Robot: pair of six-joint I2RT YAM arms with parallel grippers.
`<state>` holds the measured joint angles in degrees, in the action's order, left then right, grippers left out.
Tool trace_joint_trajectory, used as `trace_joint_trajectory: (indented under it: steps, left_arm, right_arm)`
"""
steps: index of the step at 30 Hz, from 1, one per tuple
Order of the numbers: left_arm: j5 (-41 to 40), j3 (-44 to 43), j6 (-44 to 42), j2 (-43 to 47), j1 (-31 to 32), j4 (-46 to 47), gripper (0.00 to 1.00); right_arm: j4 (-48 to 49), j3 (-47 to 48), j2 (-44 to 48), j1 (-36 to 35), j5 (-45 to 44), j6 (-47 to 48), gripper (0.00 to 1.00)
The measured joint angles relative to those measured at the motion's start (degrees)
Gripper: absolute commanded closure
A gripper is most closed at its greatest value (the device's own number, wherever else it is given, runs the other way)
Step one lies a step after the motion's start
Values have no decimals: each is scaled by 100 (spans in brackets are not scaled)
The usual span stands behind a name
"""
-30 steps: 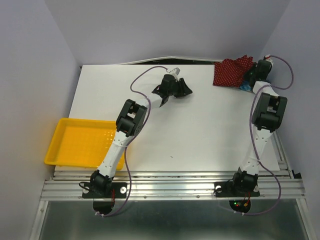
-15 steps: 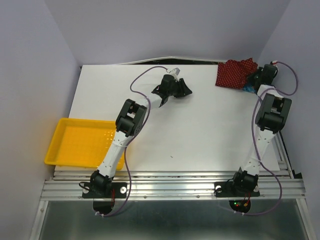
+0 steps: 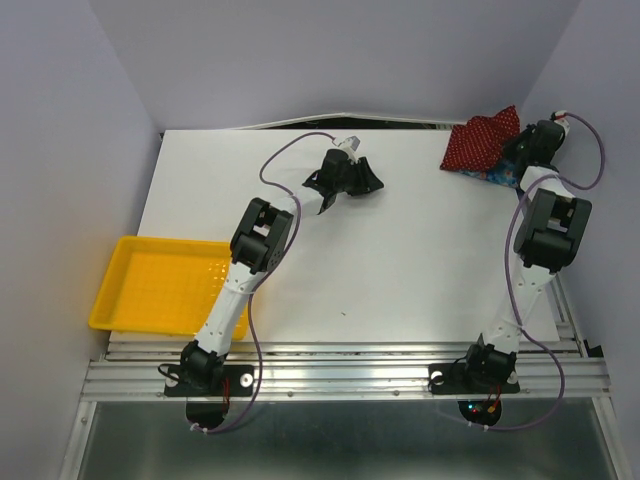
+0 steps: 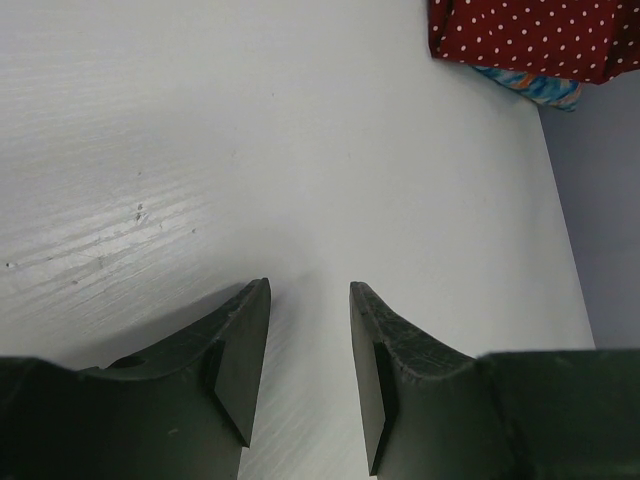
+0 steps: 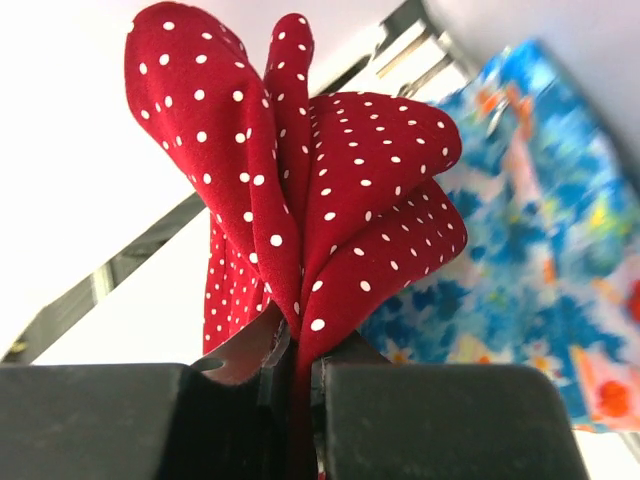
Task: Fold and stack the skirts
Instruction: Neatly place the folded skirt to the corner
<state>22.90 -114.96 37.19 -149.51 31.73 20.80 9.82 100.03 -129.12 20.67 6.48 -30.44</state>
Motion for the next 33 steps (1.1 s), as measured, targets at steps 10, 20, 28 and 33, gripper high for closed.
trace_joint_trajectory:
  steps: [10, 20, 28, 33]
  left_arm:
    - [-13, 22, -20, 15, -2, -4, 50]
    - [-17, 33, -68, 24, -4, -13, 50]
    - [-13, 59, -118, 55, -9, -44, 50]
    - [-31, 339, -398, 348, -9, -304, 50]
  right_arm:
    - [-79, 63, 20, 9, -907, 863, 99]
    - [-81, 63, 17, 114, -1231, 1456, 97]
    - [-374, 522, -431, 118, -1473, 1943, 9]
    - [-516, 522, -439, 140, -1508, 2155, 0]
